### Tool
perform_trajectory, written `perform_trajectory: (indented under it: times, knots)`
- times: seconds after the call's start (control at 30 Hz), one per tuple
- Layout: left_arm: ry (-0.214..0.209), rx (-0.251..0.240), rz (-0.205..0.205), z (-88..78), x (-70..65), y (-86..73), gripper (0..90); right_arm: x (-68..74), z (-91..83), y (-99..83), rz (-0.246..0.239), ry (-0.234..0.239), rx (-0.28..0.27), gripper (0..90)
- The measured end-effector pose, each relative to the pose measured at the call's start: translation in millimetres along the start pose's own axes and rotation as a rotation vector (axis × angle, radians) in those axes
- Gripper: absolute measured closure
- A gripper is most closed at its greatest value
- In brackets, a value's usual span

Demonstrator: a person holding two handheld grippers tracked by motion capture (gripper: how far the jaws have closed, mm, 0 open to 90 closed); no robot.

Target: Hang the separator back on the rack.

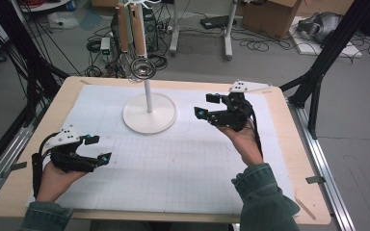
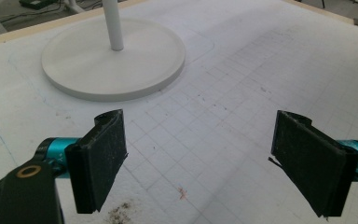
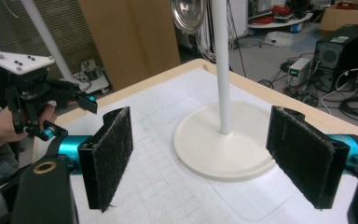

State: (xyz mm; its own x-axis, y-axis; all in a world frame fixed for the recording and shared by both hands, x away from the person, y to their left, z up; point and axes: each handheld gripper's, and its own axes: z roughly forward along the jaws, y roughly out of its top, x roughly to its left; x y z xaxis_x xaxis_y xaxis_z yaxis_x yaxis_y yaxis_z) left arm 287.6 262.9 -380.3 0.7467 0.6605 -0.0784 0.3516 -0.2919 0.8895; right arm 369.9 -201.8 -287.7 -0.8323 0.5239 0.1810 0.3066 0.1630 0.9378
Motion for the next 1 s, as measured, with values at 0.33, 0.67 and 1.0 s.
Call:
perform_trajectory:
  times: [0.33, 0.67, 1.0]
  knots:
    - [-0.002, 0.004, -0.001, 2.9, -1.2, 0.1, 17.9, -2.2, -11.7, -21.2, 0.024, -0.02, 0.018, 21.4]
    - [-0.003, 0.004, 0.0, 3.5, -0.9, 0.1, 17.8, -2.2, -19.6, -38.5, 0.032, -0.042, 0.028, 21.1]
    - [0.0, 0.004, 0.001, 2.2, 0.0, 0.3, 17.8, -3.0, -26.2, -56.7, 0.053, -0.055, 0.041, 21.0]
